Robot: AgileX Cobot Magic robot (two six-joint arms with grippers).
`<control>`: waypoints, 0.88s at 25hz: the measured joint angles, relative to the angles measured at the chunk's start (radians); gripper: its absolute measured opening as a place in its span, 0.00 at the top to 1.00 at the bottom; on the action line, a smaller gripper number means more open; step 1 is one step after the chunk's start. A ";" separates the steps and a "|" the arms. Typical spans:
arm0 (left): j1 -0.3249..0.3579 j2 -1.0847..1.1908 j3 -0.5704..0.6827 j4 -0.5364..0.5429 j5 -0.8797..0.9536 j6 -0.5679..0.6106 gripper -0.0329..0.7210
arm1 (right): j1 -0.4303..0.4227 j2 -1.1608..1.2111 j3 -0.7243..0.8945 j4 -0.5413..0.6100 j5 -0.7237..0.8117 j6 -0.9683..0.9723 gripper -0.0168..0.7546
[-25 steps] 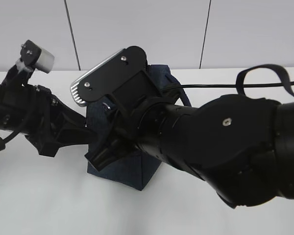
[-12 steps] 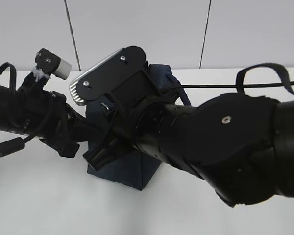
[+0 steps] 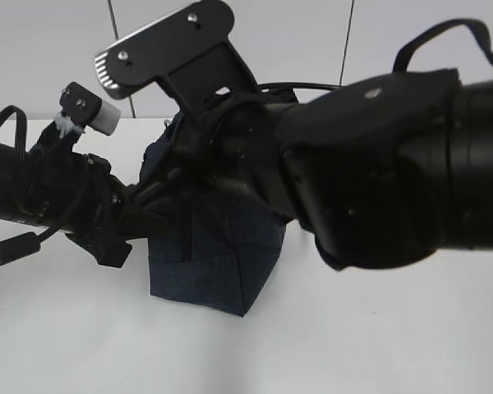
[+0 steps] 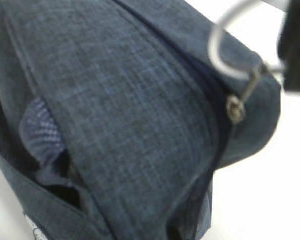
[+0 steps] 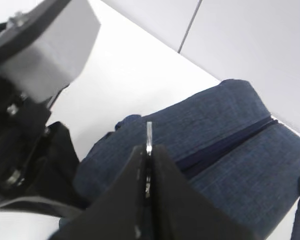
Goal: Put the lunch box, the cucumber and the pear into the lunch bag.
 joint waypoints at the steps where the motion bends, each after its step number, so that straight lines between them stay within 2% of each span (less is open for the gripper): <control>1: 0.000 0.000 0.000 0.000 0.001 0.000 0.94 | -0.012 0.000 -0.011 0.026 0.009 -0.017 0.98; 6: 0.000 0.000 -0.001 -0.001 0.006 0.000 0.95 | -0.134 0.000 -0.044 0.179 0.116 -0.084 0.98; 10: 0.000 0.000 -0.001 -0.001 0.009 0.000 0.95 | -0.214 0.000 -0.054 0.196 0.215 -0.088 0.98; 15: 0.000 0.000 -0.001 0.000 0.017 0.000 0.95 | -0.275 0.030 -0.069 0.194 0.316 -0.077 0.98; 22: 0.000 0.000 -0.001 0.019 0.034 0.000 0.95 | -0.341 0.085 -0.117 0.192 0.353 -0.077 0.98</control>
